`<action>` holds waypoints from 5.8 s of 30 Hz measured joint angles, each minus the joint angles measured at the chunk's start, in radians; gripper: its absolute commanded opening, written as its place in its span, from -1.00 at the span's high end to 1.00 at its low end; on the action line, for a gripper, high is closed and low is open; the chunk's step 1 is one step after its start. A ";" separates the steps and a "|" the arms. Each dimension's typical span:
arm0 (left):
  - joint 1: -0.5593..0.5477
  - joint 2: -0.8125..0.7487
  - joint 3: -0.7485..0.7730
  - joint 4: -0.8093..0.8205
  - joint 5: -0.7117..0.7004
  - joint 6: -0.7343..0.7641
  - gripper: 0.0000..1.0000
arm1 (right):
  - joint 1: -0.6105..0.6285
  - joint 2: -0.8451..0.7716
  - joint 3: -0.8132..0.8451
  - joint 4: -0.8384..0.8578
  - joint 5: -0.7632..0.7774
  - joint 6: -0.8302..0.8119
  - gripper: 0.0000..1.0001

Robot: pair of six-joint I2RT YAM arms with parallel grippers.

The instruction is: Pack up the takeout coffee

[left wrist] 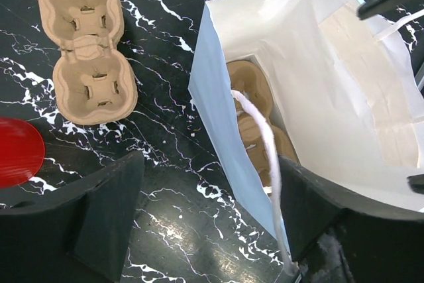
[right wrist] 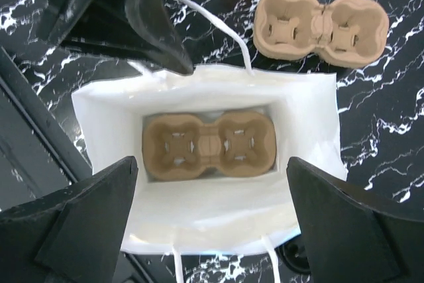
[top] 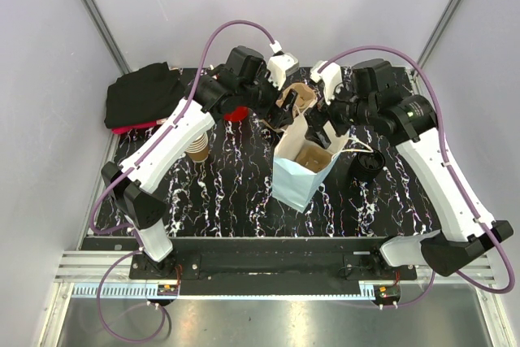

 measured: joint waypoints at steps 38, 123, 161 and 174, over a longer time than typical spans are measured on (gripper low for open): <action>0.000 0.003 0.088 -0.053 0.001 0.018 0.50 | 0.001 -0.172 -0.116 -0.235 0.199 -0.351 -0.15; -0.059 0.029 0.265 -0.053 -0.080 0.114 1.00 | 0.001 -0.113 -0.084 0.117 0.356 -0.218 1.00; -0.086 0.228 0.326 0.190 -0.235 0.141 0.72 | -0.120 -0.060 -0.322 0.498 0.605 -0.262 0.64; -0.094 0.257 0.327 0.205 -0.255 0.140 -0.70 | -0.120 -0.062 -0.128 0.312 0.507 -0.189 -0.69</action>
